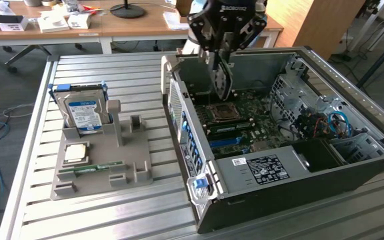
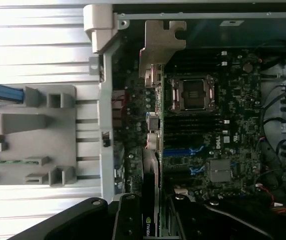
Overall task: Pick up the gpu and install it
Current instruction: 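Pick up the gpu and move the gpu toward the slot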
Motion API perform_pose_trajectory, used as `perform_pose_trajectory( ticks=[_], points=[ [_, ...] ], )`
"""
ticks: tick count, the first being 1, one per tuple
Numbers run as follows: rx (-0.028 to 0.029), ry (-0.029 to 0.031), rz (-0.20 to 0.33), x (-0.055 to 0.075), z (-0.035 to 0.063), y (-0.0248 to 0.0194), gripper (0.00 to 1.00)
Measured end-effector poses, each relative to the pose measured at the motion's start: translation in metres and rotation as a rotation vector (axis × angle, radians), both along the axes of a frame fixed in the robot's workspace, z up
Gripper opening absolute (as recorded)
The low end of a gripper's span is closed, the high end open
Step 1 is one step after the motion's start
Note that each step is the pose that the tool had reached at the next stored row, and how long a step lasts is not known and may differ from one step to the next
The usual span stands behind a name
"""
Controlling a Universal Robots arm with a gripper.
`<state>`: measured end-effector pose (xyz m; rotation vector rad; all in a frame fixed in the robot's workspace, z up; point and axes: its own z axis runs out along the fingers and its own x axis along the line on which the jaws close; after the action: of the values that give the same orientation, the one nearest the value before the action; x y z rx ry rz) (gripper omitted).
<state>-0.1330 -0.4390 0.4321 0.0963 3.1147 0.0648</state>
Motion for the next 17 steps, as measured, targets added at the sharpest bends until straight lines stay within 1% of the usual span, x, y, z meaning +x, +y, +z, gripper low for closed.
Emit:
perform_pose_trajectory(
  ticks=[17],
  points=[
    [0.0009,0.0,0.0,0.066,0.0,0.0,0.26]
  ],
)
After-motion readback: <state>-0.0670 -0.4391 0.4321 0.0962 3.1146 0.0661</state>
